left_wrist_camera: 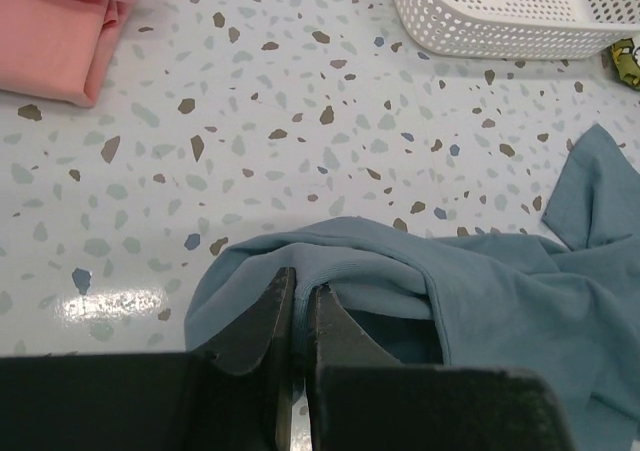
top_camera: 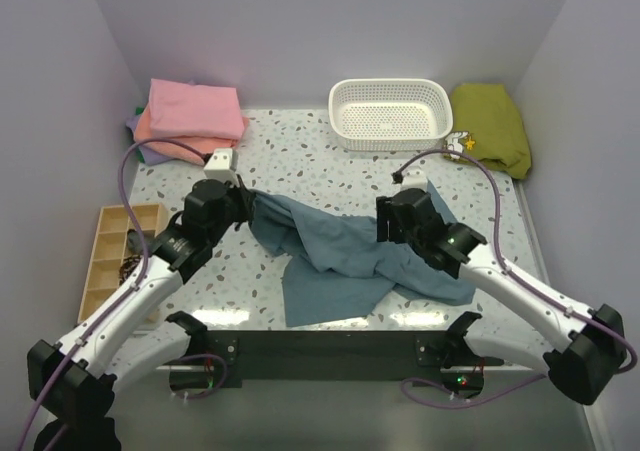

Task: Fold and stack the t-shirts
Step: Flatten out the tshirt

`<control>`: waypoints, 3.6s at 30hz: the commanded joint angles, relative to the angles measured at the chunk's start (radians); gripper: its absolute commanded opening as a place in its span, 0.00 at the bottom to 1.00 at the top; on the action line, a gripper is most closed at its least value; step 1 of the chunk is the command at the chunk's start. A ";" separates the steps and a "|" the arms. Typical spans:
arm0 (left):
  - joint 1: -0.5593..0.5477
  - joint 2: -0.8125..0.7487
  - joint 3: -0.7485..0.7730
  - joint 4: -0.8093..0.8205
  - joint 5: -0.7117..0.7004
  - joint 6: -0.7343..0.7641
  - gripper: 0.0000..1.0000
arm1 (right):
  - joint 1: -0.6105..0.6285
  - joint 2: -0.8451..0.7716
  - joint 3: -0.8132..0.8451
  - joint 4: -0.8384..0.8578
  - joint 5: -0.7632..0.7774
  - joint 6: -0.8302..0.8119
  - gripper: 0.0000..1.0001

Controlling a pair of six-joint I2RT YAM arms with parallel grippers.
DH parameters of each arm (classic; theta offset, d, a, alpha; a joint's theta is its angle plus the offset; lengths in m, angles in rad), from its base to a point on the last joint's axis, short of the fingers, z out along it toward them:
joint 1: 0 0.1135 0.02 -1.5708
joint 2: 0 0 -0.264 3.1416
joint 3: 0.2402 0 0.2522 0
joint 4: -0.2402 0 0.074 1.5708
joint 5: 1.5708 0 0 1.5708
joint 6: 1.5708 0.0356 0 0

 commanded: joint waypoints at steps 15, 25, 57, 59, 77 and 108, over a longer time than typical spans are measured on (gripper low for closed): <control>0.013 0.151 0.048 0.206 0.038 0.021 0.00 | 0.415 0.210 -0.106 -0.076 -0.072 0.164 0.70; 0.016 0.135 0.028 0.198 0.047 0.023 0.00 | 0.469 0.282 -0.168 -0.025 -0.123 0.216 0.54; 0.030 -0.121 1.029 -0.593 0.077 0.150 0.00 | 0.486 -0.418 0.696 -0.411 0.318 -0.063 0.00; 0.030 -0.098 1.149 -0.717 0.133 0.162 0.00 | 0.486 -0.432 0.740 -0.380 0.276 -0.104 0.00; -0.015 -0.180 1.301 -0.756 0.432 0.058 0.02 | 0.375 -0.379 0.945 -0.334 0.205 -0.253 0.01; 0.036 0.497 0.077 0.163 -0.211 -0.075 1.00 | -0.019 -0.003 0.239 0.125 0.365 -0.232 0.05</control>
